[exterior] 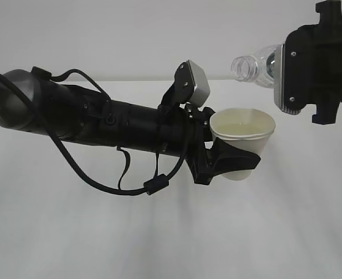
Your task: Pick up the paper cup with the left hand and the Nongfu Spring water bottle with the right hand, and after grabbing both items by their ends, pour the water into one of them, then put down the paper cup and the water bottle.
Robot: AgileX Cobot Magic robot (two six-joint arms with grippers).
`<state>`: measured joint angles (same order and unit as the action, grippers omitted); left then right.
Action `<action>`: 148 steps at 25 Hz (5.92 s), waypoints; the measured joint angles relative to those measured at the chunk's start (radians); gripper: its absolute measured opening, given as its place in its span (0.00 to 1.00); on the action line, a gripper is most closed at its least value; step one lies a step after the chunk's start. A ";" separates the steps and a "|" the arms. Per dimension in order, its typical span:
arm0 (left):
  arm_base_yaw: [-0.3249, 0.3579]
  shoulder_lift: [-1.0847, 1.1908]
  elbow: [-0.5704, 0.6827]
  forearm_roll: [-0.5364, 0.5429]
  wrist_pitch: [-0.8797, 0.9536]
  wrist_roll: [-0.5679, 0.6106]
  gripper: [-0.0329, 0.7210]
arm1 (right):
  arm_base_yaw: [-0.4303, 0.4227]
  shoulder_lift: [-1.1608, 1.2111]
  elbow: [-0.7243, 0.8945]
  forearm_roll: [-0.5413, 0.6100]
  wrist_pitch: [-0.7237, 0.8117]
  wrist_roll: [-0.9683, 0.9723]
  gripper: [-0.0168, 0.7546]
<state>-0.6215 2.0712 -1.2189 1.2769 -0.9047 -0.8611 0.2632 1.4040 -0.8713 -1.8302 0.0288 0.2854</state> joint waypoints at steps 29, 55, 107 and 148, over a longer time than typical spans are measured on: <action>0.000 0.000 0.000 -0.001 0.007 0.000 0.62 | 0.000 0.000 0.000 0.000 0.001 0.696 0.60; 0.000 0.000 0.000 -0.001 0.022 0.000 0.62 | -0.006 0.000 0.000 0.004 0.084 1.133 0.56; 0.000 0.000 0.000 -0.002 0.028 0.000 0.62 | -0.147 0.265 -0.182 0.013 -0.158 1.026 0.53; -0.008 0.000 0.000 -0.005 0.032 0.000 0.62 | -0.265 0.388 -0.022 1.379 -0.420 0.001 0.51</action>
<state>-0.6291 2.0712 -1.2189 1.2723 -0.8728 -0.8611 -0.0016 1.7918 -0.8933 -0.4516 -0.3916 0.2868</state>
